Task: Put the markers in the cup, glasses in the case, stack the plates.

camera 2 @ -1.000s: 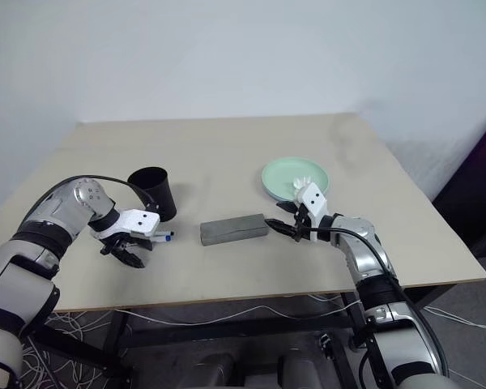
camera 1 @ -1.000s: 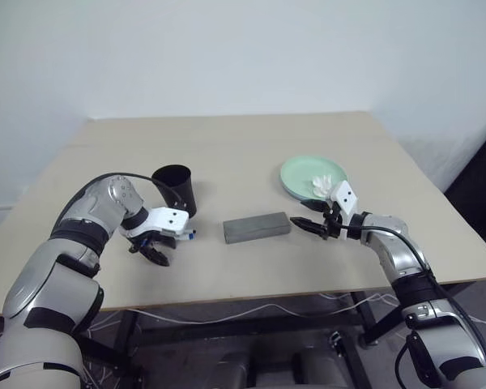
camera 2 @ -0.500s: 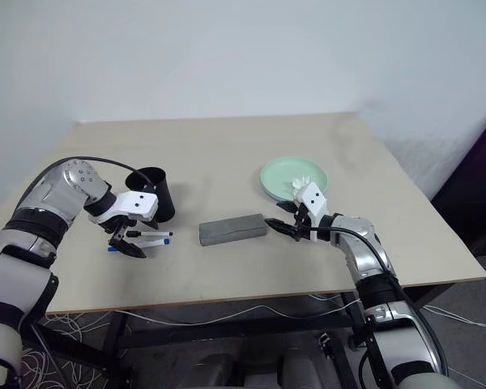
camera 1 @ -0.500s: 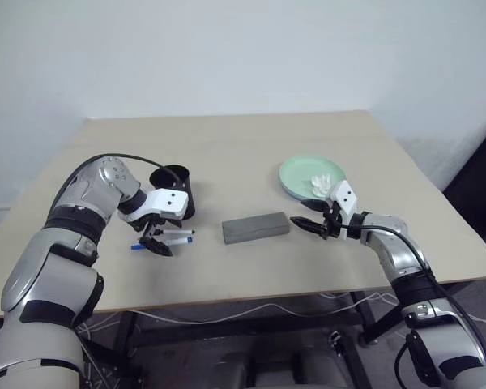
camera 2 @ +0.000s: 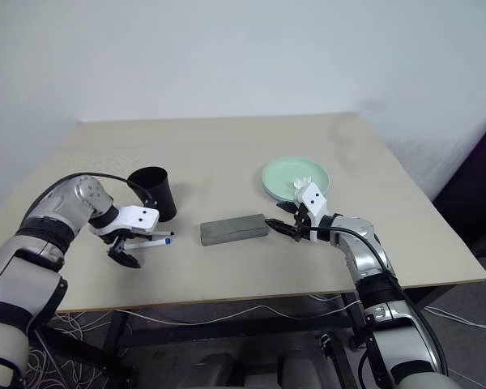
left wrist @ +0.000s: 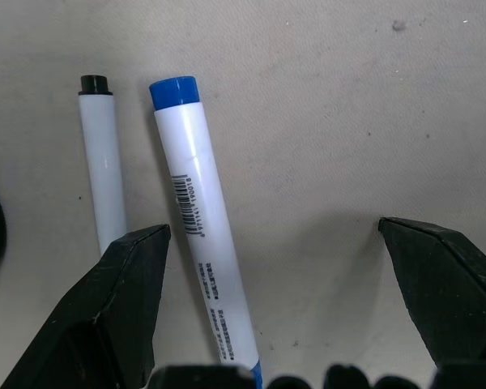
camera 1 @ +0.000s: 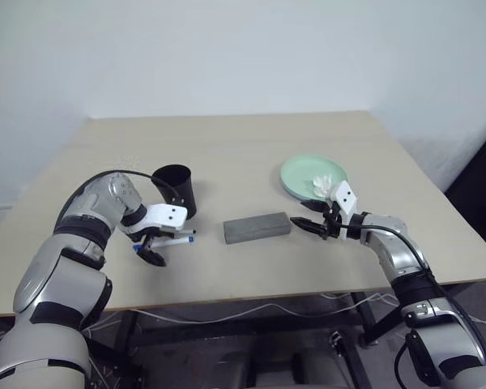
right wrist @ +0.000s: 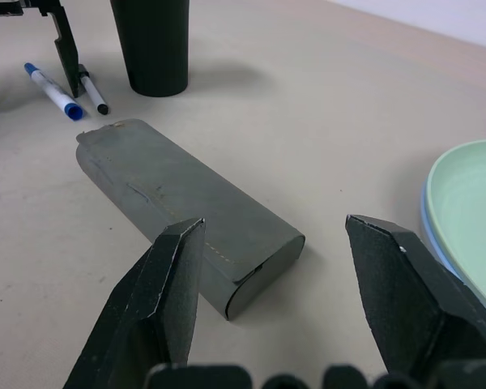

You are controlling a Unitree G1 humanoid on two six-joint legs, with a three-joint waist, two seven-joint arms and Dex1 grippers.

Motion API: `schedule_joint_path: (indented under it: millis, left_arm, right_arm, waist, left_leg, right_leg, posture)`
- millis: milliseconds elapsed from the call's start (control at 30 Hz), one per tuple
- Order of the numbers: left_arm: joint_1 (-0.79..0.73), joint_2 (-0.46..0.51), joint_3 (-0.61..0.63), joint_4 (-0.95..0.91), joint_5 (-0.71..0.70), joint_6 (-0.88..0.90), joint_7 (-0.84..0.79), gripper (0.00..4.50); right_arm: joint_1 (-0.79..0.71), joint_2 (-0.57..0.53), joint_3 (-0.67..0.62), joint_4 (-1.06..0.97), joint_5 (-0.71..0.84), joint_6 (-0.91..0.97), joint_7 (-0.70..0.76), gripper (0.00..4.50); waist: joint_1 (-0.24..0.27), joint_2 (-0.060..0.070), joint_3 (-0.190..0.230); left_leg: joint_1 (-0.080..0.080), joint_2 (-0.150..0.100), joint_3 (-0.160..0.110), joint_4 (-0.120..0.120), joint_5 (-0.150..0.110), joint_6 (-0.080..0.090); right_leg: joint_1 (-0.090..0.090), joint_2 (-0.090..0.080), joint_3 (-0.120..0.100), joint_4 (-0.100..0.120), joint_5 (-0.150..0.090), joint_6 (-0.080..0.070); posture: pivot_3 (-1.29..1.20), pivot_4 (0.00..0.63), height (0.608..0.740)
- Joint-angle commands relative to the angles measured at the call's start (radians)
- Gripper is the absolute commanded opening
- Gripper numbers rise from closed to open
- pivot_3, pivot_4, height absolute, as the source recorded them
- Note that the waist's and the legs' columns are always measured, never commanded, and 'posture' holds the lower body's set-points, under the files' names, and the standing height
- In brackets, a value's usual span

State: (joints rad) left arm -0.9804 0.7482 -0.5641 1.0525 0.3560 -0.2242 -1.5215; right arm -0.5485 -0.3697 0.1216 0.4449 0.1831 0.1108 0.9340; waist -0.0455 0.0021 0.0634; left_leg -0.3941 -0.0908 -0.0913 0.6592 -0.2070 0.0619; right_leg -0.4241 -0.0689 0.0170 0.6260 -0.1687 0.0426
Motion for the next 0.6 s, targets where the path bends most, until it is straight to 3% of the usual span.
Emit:
schedule_joint_path:
  millis: [33, 433, 600]
  left_arm:
    - [0.010, 0.004, 0.012, -0.011, 0.015, -0.011, -0.024, 4.09]
    - [0.059, 0.015, 0.021, -0.034, 0.050, -0.029, -0.006, 0.16]
    - [0.094, 0.021, 0.030, -0.073, 0.046, -0.024, -0.024, 0.07]
  right_arm:
    - [-0.032, -0.005, -0.014, -0.027, 0.000, -0.015, 0.002, 3.02]
    - [-0.035, -0.002, -0.014, -0.024, 0.001, -0.017, 0.002, 3.02]
    - [-0.042, 0.000, -0.013, -0.015, -0.001, -0.022, 0.003, 3.02]
  waist:
    - [0.000, 0.000, 0.000]
    - [-0.001, 0.001, -0.001]
    - [-0.003, 0.003, -0.002]
  left_leg:
    - [0.000, 0.000, 0.000, 0.000, 0.000, 0.000]
    - [0.001, 0.000, 0.001, -0.001, 0.000, 0.000]
    - [0.002, 0.000, 0.001, -0.002, 0.000, 0.000]
  right_leg:
    - [0.000, 0.000, 0.000, 0.000, 0.000, 0.000]
    - [0.000, 0.000, 0.001, 0.000, 0.000, 0.000]
    - [0.000, 0.000, 0.002, 0.000, 0.000, 0.000]
  posture:
    - [0.00, 0.000, 0.740]
    - [0.00, 0.000, 0.740]
    - [0.00, 0.000, 0.740]
